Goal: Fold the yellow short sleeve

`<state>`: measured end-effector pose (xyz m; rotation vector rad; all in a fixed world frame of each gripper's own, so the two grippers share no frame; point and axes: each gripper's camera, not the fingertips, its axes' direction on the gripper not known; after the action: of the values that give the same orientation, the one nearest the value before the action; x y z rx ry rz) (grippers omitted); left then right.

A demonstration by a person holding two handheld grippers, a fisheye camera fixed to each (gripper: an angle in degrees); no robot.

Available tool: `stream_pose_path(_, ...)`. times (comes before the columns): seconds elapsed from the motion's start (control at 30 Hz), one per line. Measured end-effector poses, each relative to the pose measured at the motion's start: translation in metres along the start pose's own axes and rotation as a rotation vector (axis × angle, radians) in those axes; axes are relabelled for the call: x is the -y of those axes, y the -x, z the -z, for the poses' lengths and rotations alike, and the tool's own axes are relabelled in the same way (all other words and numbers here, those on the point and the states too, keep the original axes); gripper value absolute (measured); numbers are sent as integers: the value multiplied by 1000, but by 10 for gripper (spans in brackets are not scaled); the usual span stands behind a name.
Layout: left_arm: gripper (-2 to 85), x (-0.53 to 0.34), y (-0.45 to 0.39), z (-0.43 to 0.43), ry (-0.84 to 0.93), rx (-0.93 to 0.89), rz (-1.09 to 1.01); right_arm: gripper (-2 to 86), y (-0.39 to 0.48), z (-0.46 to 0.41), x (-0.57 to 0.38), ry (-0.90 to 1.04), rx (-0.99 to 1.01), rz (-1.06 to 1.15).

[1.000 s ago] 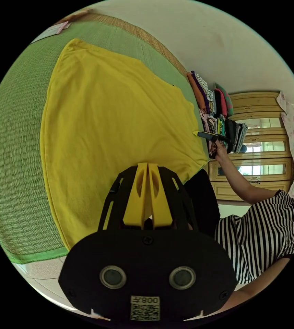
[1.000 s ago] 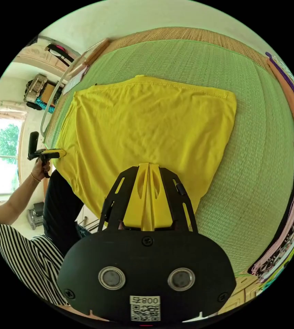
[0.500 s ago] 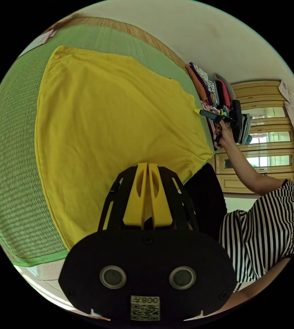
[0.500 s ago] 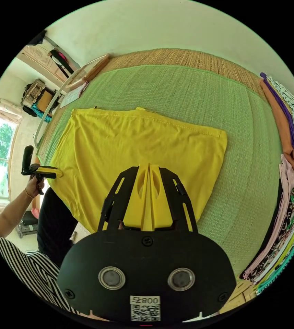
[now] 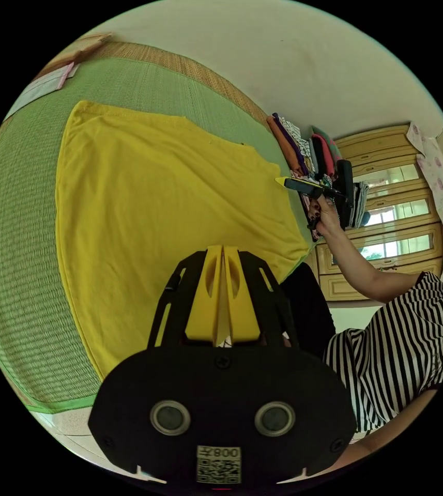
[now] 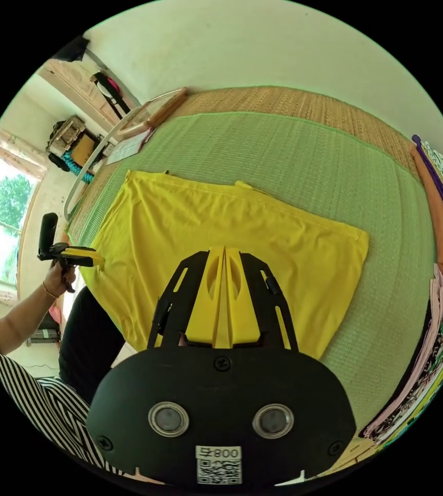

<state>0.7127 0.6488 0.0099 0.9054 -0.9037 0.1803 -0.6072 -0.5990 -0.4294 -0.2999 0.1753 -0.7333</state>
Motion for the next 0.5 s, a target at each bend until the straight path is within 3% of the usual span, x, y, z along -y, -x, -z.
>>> stream_pose_path(0.2,2,17,11,-10,60,102,65,0,51,-44,55,147,-178,151)
stream_pose_path(0.3,2,14,17,-4,30,62,94,0,32,-29,71,123,-232,63)
stream_pose_path(0.5,2,13,12,10,-16,37,86,1,41,3,89,48,-81,59)
